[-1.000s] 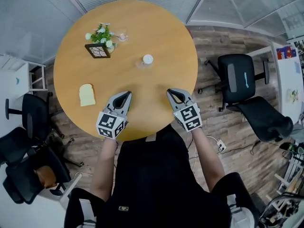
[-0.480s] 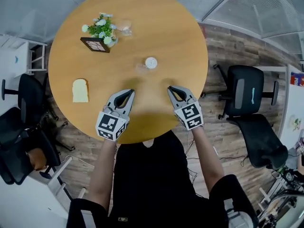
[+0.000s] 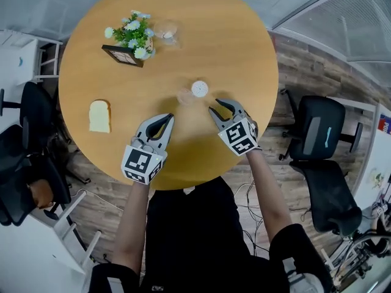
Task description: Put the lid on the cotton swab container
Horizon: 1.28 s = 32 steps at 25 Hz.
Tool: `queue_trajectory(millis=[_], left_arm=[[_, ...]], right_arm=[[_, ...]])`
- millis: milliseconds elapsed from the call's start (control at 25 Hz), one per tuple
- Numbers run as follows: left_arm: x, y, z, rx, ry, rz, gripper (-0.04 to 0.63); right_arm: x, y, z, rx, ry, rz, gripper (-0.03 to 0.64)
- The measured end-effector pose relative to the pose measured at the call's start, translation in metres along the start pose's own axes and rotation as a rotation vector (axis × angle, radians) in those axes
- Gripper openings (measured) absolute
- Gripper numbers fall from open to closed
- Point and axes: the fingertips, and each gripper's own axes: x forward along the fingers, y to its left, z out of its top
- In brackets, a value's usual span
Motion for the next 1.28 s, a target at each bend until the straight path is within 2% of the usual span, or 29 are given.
queue_trajectory(millis=[160,400,680,800,1000,1080,1280], left_arm=[[0.010,0.006,-0.004,-0.018,0.002,0.005,0.006],[0.025,0.020,-0.011,-0.056,-0.002,0.033,0.006],[0.033,0.035,-0.019,-0.087,0.009,0.059,0.006],[0.035,0.039,-0.020,-0.087,0.013,0.064,0.006],[0.042,0.044,-0.019,-0.081,0.021,0.064,0.006],[0.045,0.048,-0.022,-0.072,0.041,0.071,0.006],[0.050,0.062,-0.028,-0.065,0.071,0.083,0.006]], right_arm=[[0.023,-0.001,0.002,-0.076,0.018,0.055,0.244],[0.044,-0.007,0.011,-0.114,0.007,0.097,0.287],[0.057,-0.015,0.018,-0.129,-0.014,0.099,0.290],[0.064,-0.011,0.018,-0.149,-0.011,0.127,0.290],[0.070,-0.014,0.026,-0.161,-0.033,0.113,0.290],[0.071,-0.013,0.029,-0.200,-0.035,0.114,0.243],[0.073,-0.013,0.031,-0.209,-0.038,0.122,0.238]])
